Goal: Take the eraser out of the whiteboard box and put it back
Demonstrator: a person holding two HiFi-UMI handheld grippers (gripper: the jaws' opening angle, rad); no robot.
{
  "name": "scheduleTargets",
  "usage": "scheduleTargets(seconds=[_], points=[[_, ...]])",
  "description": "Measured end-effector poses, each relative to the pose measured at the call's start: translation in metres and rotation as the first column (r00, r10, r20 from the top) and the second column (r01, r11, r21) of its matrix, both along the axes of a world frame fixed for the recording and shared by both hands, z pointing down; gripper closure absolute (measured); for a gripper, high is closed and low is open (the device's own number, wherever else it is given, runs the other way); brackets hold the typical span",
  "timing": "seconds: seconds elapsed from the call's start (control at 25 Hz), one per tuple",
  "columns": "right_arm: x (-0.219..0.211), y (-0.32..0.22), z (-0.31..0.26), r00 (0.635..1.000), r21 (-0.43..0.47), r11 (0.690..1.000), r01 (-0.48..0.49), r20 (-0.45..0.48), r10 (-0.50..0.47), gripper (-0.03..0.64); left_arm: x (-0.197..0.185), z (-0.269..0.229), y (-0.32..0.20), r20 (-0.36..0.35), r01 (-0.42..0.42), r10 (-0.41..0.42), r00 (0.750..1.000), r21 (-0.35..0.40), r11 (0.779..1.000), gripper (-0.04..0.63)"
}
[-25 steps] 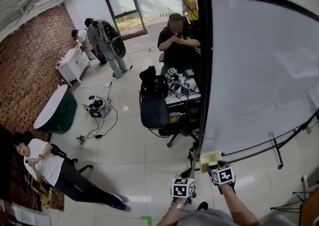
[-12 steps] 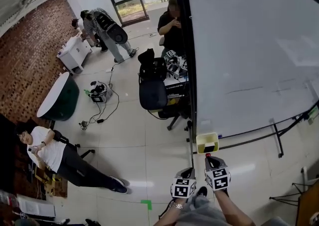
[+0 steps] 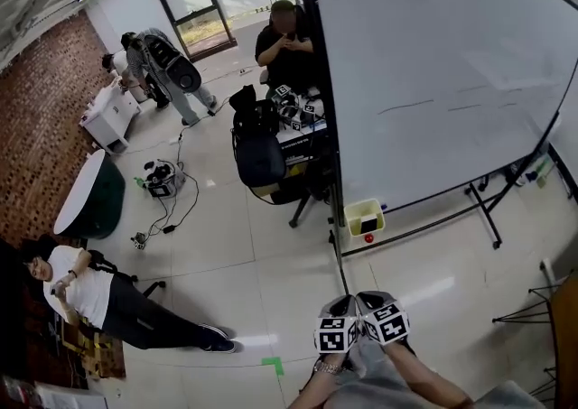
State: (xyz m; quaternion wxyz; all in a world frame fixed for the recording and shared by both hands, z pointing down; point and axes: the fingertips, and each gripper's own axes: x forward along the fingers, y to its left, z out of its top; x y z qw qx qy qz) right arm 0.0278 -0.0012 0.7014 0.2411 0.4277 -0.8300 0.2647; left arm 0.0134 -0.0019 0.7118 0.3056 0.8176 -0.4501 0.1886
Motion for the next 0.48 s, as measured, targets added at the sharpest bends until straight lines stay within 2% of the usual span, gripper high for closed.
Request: scheduleTargets(seconds=[0.24,0.48], points=[[-0.015,0.080,0.014,1.000,-0.079,0.997,-0.007,0.005,0.008,0.614,-0.015,0.026,0.070,0.000,-0.036,0.036,0.999,-0.068,0.997,0.592],[0.003,0.087,0.000,0.999,-0.077,0.997,-0.029,0.024,0.031,0.614,0.005,0.009,0.069,-0.017,-0.053,0.052,0.998,-0.023,0.998,0.592]])
